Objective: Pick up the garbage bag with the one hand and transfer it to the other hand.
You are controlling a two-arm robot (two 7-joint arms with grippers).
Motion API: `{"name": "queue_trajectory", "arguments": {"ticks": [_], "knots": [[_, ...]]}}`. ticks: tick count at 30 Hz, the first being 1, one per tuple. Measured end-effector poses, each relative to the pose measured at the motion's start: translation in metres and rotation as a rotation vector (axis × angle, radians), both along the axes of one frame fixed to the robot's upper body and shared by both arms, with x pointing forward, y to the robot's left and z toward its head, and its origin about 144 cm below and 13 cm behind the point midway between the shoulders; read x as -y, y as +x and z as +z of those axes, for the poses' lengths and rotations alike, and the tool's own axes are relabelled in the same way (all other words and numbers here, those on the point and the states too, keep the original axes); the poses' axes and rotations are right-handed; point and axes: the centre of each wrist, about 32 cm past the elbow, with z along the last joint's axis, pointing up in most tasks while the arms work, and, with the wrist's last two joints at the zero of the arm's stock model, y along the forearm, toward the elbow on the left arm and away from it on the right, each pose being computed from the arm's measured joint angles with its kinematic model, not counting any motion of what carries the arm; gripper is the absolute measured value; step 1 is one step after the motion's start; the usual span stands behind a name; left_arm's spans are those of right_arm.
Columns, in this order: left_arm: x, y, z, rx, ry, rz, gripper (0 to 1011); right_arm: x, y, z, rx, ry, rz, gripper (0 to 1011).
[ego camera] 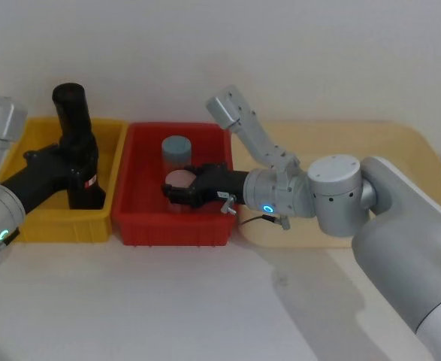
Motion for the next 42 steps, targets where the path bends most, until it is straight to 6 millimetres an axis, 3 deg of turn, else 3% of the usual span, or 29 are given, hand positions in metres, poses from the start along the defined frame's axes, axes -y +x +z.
{"name": "queue_trajectory", "arguments": {"ticks": [27,34,42], "knots": [[0.001,0.000,0.003,0.007,-0.003,-0.002,353,0.001,-0.001,0.001,0.005,0.005,0.000,658],[0.004,0.000,0.021,0.047,-0.018,-0.013,353,0.004,-0.003,0.013,0.060,0.048,0.011,656],[0.012,0.002,0.059,0.110,-0.035,-0.041,353,0.011,-0.007,0.038,0.146,0.099,0.016,656]]}}
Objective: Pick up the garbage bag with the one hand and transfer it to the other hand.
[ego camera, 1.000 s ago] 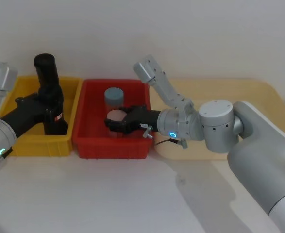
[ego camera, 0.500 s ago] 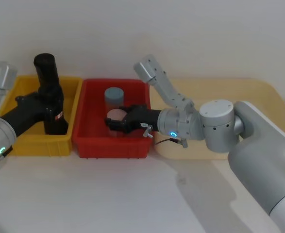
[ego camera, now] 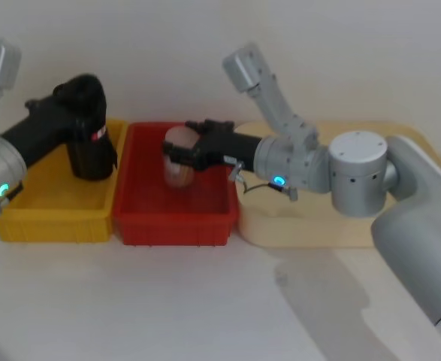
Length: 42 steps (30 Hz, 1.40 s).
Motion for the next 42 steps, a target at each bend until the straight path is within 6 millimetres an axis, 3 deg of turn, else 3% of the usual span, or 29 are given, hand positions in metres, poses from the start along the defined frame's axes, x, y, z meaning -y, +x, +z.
{"name": "queue_trajectory", "arguments": {"ticks": [11,21,29,39,42], "knots": [[0.016,0.021,0.039,0.059,-0.017,-0.074,353,0.032,-0.009,0.042,0.140,0.038,-0.072,658],[0.040,0.063,0.044,0.050,-0.055,-0.187,353,0.065,-0.020,0.058,0.198,0.020,-0.191,658],[0.067,0.098,0.042,0.037,-0.089,-0.293,353,0.091,-0.032,0.060,0.209,-0.004,-0.300,656],[0.114,0.140,0.040,0.013,-0.134,-0.444,353,0.123,-0.049,0.051,0.183,-0.033,-0.451,656],[0.136,0.155,0.038,0.002,-0.157,-0.510,353,0.132,-0.054,0.045,0.162,-0.044,-0.494,656]]}}
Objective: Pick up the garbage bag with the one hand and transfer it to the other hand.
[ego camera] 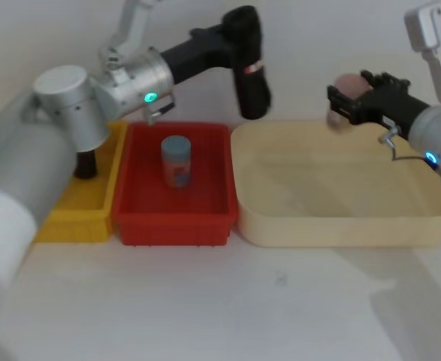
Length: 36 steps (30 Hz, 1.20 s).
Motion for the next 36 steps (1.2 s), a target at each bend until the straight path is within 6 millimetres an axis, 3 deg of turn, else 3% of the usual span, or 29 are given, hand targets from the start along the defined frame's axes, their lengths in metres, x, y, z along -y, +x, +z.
{"name": "queue_trajectory", "arguments": {"ticks": [7,15,19,29,36], "knots": [[0.025,0.012,0.000,-0.007,-0.012,-0.076,352,0.014,-0.009,-0.013,-0.048,0.001,-0.060,658],[0.039,0.016,0.001,-0.007,-0.011,-0.121,352,0.021,-0.014,-0.021,-0.076,0.005,-0.086,656],[0.043,0.016,0.002,-0.006,-0.009,-0.133,353,0.023,-0.015,-0.023,-0.084,0.006,-0.095,713],[0.049,0.017,0.004,-0.005,-0.005,-0.150,352,0.027,-0.018,-0.026,-0.097,0.008,-0.107,991],[0.051,0.017,0.004,-0.004,-0.003,-0.155,353,0.026,-0.019,-0.025,-0.096,0.009,-0.088,1001]]}}
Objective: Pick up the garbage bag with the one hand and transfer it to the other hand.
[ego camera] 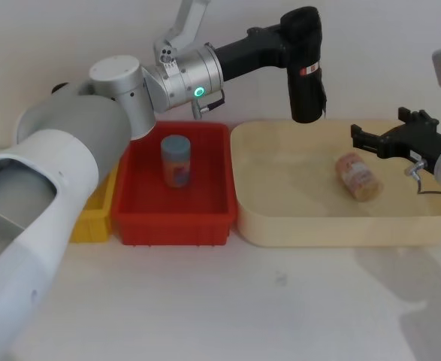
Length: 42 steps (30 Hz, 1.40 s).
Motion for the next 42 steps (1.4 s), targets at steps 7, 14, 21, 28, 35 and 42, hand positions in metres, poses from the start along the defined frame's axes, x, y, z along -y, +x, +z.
{"name": "queue_trajectory", "arguments": {"ticks": [7,14,21,28,35,42], "knots": [[0.001,0.000,0.000,0.000,0.001,-0.003,352,-0.006,0.000,0.006,0.011,0.009,0.065,1001],[0.002,0.000,0.000,0.000,0.002,-0.005,352,-0.014,0.002,0.014,0.024,0.025,0.137,1002],[0.002,0.000,0.001,0.001,0.003,-0.006,352,-0.029,0.010,0.024,0.039,0.044,0.223,1001],[0.002,0.000,0.001,0.000,0.003,-0.006,352,-0.039,0.020,0.028,0.049,0.044,0.242,1002],[0.002,0.000,0.001,0.000,0.003,-0.007,352,-0.047,0.032,0.028,0.058,0.024,0.216,1001],[0.002,0.000,0.001,0.001,0.003,-0.007,353,-0.055,0.044,0.027,0.066,0.008,0.201,1001]]}}
